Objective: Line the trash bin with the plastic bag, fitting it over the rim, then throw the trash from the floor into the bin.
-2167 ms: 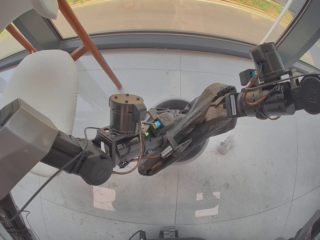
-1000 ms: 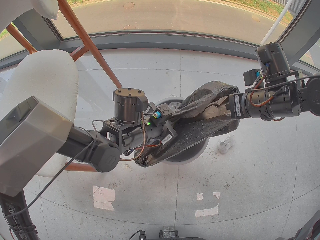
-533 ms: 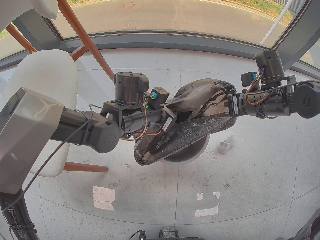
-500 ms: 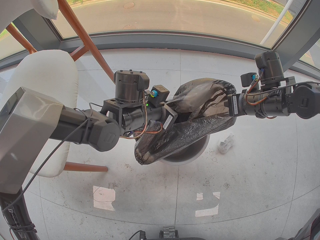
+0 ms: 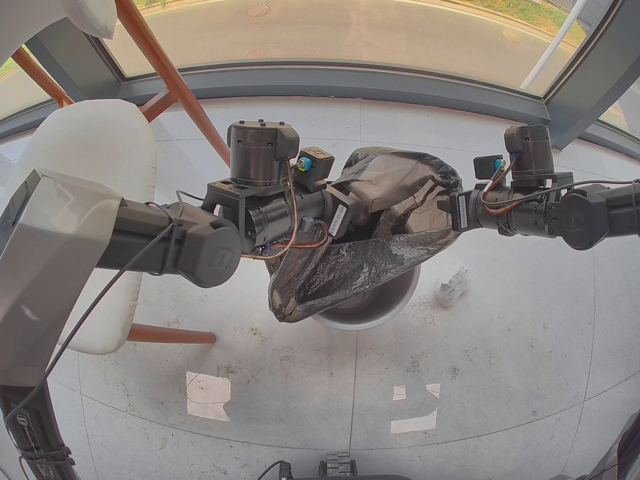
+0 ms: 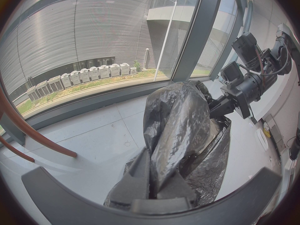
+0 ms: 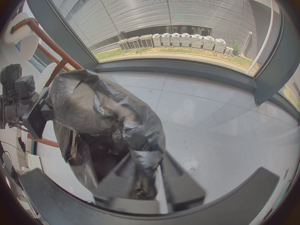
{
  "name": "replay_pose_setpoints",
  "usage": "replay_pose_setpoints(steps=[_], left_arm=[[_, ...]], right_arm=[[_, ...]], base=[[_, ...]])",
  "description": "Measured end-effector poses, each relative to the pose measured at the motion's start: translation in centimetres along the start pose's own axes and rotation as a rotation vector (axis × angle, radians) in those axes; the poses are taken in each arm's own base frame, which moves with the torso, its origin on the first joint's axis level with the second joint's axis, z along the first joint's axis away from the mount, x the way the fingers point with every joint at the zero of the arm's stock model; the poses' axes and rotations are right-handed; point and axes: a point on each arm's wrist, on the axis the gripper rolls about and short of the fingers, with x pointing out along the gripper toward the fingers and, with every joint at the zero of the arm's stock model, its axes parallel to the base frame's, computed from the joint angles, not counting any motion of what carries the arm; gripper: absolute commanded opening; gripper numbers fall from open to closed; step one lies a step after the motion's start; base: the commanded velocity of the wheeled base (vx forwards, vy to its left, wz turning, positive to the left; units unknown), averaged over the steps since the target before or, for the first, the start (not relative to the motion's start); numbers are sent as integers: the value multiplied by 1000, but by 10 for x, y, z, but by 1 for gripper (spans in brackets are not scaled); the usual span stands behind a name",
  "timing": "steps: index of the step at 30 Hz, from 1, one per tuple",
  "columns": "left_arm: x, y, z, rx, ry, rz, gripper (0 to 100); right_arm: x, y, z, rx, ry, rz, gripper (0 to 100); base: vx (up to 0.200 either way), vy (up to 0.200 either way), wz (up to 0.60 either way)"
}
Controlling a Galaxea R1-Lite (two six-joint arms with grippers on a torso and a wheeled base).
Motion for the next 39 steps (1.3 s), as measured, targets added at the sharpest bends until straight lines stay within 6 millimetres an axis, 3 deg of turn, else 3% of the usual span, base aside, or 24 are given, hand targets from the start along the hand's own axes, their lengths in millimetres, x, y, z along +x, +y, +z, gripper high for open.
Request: replay_pose_setpoints(steps=[4,9,16,20,31,39], left_arm=[[2,2,0,-2,-3,16,0],[5,4,-1,-3,-2,27,0],[9,5,-2,-3,-5,36,0],[10,11,-3,-5,-6,49,0],[11,17,-8,-2,6,60,0],[11,18,-8,-1,7,61,0]], right_arm=[[-1,7,-1,81,-4,17,100],[-8,30,-9,285,43,63,100],[-29,74,-48,407,245,120,100],[-31,86,-58,429,290,131,100],[21,103,-65,441,173,159,100],[57,101,-56,462,85,116,100]], base=[[0,0,0],[0,0,0],[0,0,0],[0,0,0],[0,0,0],[0,0,0]])
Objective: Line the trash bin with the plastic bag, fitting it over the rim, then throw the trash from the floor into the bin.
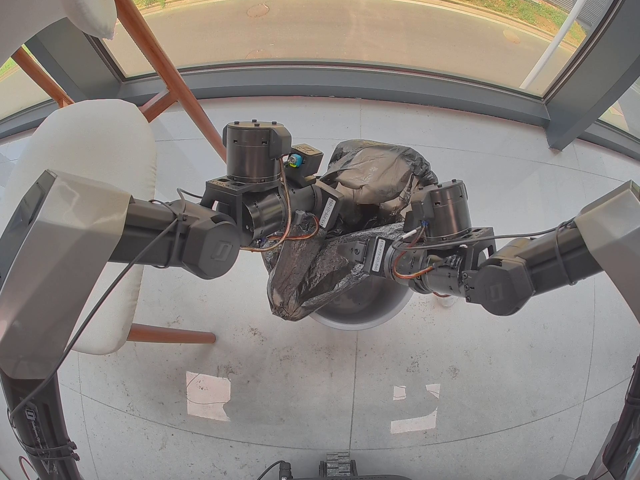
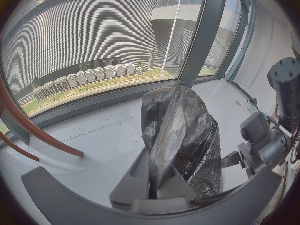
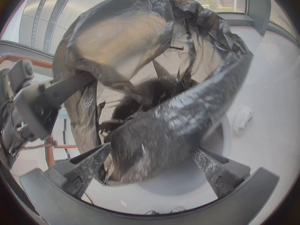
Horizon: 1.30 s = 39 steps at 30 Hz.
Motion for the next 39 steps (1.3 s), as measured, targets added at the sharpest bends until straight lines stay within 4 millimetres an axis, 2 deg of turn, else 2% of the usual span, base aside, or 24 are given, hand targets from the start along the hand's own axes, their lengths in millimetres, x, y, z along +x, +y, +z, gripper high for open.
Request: replay_pose_setpoints(steps=[1,6,11,20,27,34,39], left_arm=[[0,0,0,0,0,-1,0],[0,0,1,1,-5,-1,0],[0,0,1,1,-5,0,0],[1,4,3,0,-7,10,0],[10,26,-2,-6,-1,62,0],[12,38,-19,-17,112,98,0],[10,37,-28,-26,183,89,0]], right_arm=[[5,-1,3,5,-23,-10,0],[18,-4,5,11,-56,-31,0],[18,-9,0,3,-36,-50,0],[-19,-33,4,-48,58,-142,0],[-52,-43,5,-46,106,-182,0],[-67,-49,-5,-49,156,-209,0],[-70,-54,-16,-63,190,-224,0]], base=[[0,0,0],[0,0,0],[0,0,0],[0,0,0],[0,0,0],[0,0,0],[0,0,0]])
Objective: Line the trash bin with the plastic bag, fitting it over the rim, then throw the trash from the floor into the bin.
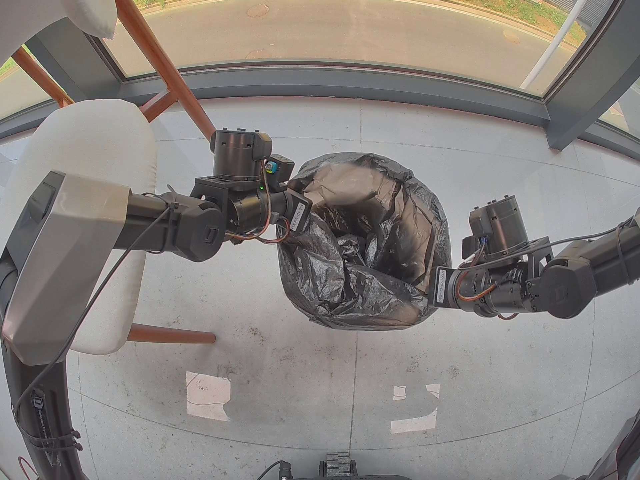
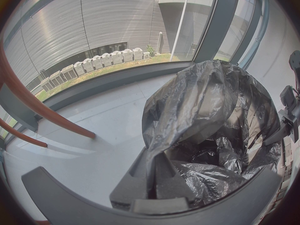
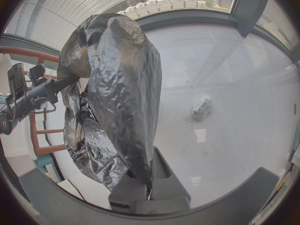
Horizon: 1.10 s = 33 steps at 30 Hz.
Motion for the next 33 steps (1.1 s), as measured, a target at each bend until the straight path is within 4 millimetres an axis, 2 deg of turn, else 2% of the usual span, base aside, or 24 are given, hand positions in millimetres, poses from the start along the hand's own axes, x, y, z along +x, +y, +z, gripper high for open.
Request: replay_pose_setpoints(steps=[5,12,13,19,24,29,33], left_arm=[[-3,-2,-11,-1,42,-9,0],[-8,0,-13,-2,29,1,0],[-8,0,-13,-1,32,1,0],[-11,-2,-19,3,53,-4,0],[-14,-1,-19,4,54,-3,0],[-15,0,-16,5,48,14,0],[-15,4,-3,1,-13,55,0]], right_arm=[[6,-4,-9,-41,34,-18,0],[14,-4,-11,-48,23,-13,0],[14,-5,-12,-50,26,-13,100],[15,-9,-26,-114,66,-22,100],[13,-12,-29,-110,47,-20,100],[7,-16,-18,-97,-17,-9,100],[0,-19,-4,-78,-101,12,100]], base=[[0,0,0],[0,0,0],[0,0,0],[0,0,0],[0,0,0],[0,0,0],[0,0,0]])
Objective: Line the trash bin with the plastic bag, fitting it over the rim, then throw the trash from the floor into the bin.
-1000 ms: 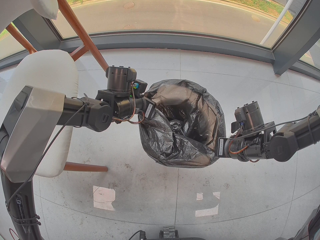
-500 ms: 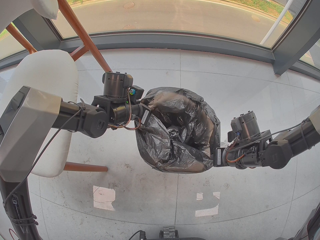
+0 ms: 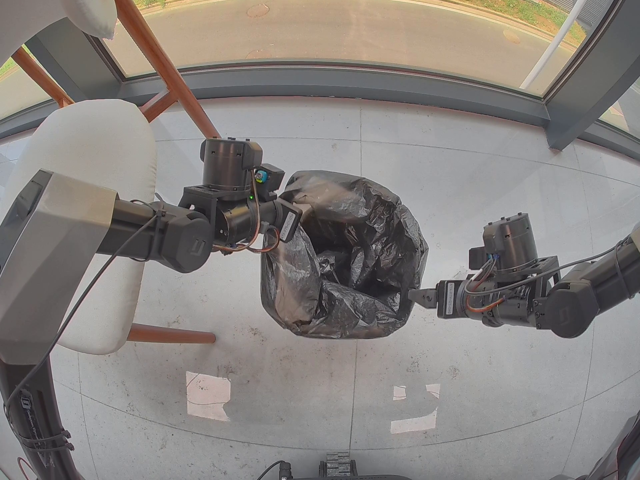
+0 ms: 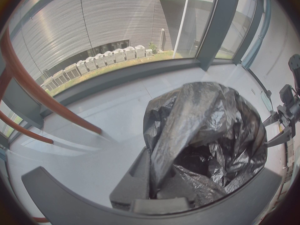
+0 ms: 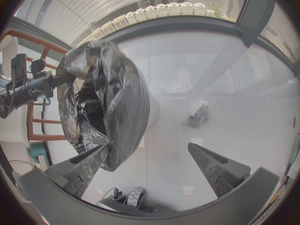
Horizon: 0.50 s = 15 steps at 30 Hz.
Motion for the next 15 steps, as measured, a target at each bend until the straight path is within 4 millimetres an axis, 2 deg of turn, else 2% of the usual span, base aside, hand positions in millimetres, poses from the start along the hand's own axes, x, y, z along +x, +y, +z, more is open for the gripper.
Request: replay_pose_setpoints(steps=[6,7,15], left_arm=[[8,1,6,-3,-35,14,0],[9,0,5,-3,-35,14,100],[16,0,4,-1,-53,13,100]], right_arm=[[-22,-2,18,21,-83,49,100],[-27,-2,21,23,-93,67,100],[-60,-17,49,61,-214,99,100]], base=[[0,0,0],[0,0,0],[0,0,0]])
